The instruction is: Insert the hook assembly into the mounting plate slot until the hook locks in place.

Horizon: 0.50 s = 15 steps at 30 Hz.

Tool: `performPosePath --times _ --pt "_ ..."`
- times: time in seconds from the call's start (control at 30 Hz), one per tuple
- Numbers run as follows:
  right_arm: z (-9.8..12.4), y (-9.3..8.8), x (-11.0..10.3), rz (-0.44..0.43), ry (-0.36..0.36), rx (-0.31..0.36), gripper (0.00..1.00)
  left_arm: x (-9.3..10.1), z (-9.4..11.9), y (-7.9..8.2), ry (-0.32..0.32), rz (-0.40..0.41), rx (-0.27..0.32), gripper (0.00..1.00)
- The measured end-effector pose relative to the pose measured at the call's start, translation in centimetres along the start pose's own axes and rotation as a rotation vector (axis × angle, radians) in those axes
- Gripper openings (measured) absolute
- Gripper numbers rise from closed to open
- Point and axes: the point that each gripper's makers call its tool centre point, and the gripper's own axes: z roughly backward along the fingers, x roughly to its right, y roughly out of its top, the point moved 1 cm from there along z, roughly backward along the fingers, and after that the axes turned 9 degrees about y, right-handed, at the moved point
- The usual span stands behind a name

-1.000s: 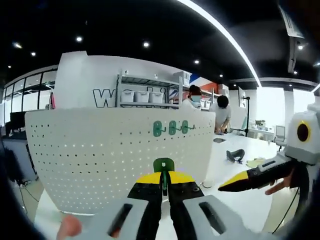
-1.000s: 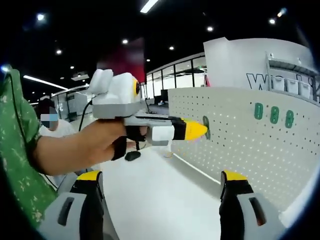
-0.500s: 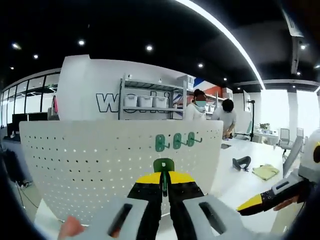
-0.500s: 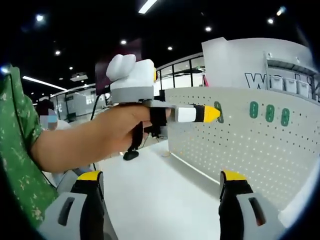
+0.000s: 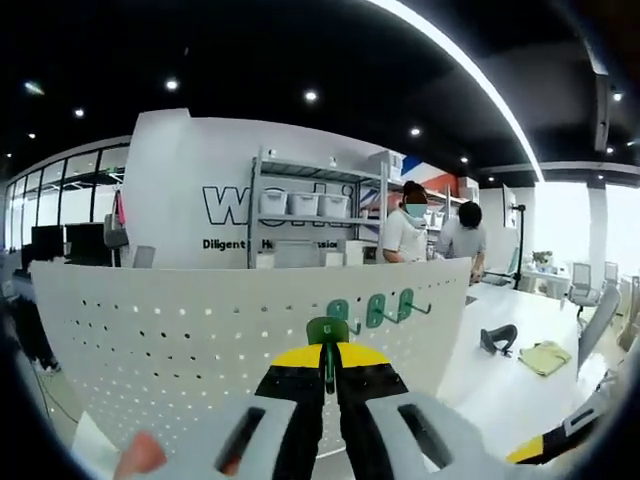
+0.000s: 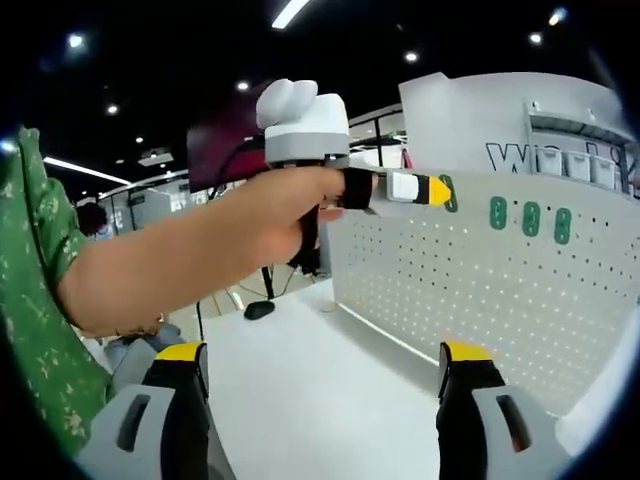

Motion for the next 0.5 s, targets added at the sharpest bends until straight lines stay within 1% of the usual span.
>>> performPosePath --times 0.2,0.33,0.4,0.5 --pt "0.3 -0.3 0.4 -0.009 -0.001 0.002 0.97 -0.3 -1.8 0.0 0.025 -0.01 -0.025 0.03" --pt "0.6 -0.4 0.8 -0.014 -0.005 0.005 0.97 -1.0 -2.7 -0.5 0.063 -0.03 -0.04 0.03" --pt "0.8 -0.5 1.0 -0.019 -0.008 0.007 0.97 -1.5 -3.3 -0.9 0.075 -0.031 -0.05 0.03" --pt "0.8 -0.7 1.3 -0.025 -0.01 0.006 0.97 -1.8 -3.5 -1.3 0.092 -0.026 -0.063 0.03"
